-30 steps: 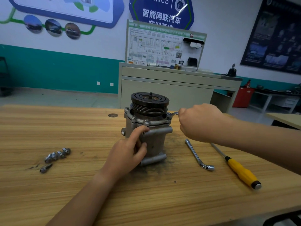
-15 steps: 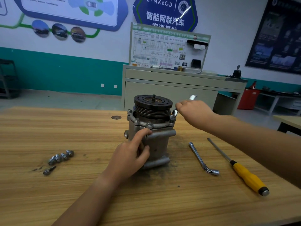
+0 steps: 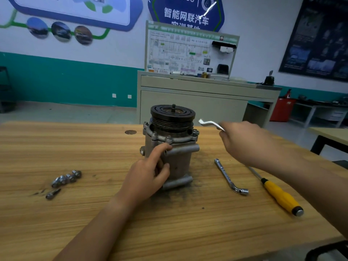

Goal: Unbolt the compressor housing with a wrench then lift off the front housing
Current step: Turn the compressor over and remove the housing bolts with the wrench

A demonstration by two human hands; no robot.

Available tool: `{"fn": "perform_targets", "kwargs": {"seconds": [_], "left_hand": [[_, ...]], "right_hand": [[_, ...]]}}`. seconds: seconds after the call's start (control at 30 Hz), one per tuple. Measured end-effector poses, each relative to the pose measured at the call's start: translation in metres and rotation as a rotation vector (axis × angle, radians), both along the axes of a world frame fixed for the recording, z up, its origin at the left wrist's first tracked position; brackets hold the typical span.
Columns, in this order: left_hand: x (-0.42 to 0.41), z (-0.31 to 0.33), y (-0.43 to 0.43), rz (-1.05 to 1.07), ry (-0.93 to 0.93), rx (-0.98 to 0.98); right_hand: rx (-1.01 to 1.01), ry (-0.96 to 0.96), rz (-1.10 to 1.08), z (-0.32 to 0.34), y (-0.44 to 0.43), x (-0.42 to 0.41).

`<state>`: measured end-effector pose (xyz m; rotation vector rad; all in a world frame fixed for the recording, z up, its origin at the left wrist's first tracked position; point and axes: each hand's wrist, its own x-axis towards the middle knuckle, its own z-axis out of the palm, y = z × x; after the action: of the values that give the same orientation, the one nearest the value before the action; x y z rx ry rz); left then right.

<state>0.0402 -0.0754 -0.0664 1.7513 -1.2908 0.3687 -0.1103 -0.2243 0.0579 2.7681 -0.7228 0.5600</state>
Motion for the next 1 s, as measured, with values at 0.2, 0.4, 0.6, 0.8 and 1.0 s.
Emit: {"fn": "perform_targets", "kwargs": {"seconds": [0.2,0.4,0.6,0.8,1.0], "left_hand": [[-0.001,0.000,0.001,-0.006,-0.009,-0.010],[-0.001,0.000,0.002,-0.022,0.000,-0.024],[0.001,0.000,0.001,-0.019,-0.047,-0.045],[0.004,0.000,0.000,-0.016,-0.054,-0.041],[0.002,0.003,0.002,0.008,-0.104,-0.060]], "right_hand": [[-0.161,0.230,-0.053,0.001,0.012,0.013],[-0.440,0.436,0.058,0.015,0.016,0.015],[-0.483,0.483,0.132,0.018,-0.033,0.016],[-0.467,0.301,0.149,0.007,-0.049,0.063],[-0.188,-0.232,0.193,-0.025,-0.059,0.064]]}}
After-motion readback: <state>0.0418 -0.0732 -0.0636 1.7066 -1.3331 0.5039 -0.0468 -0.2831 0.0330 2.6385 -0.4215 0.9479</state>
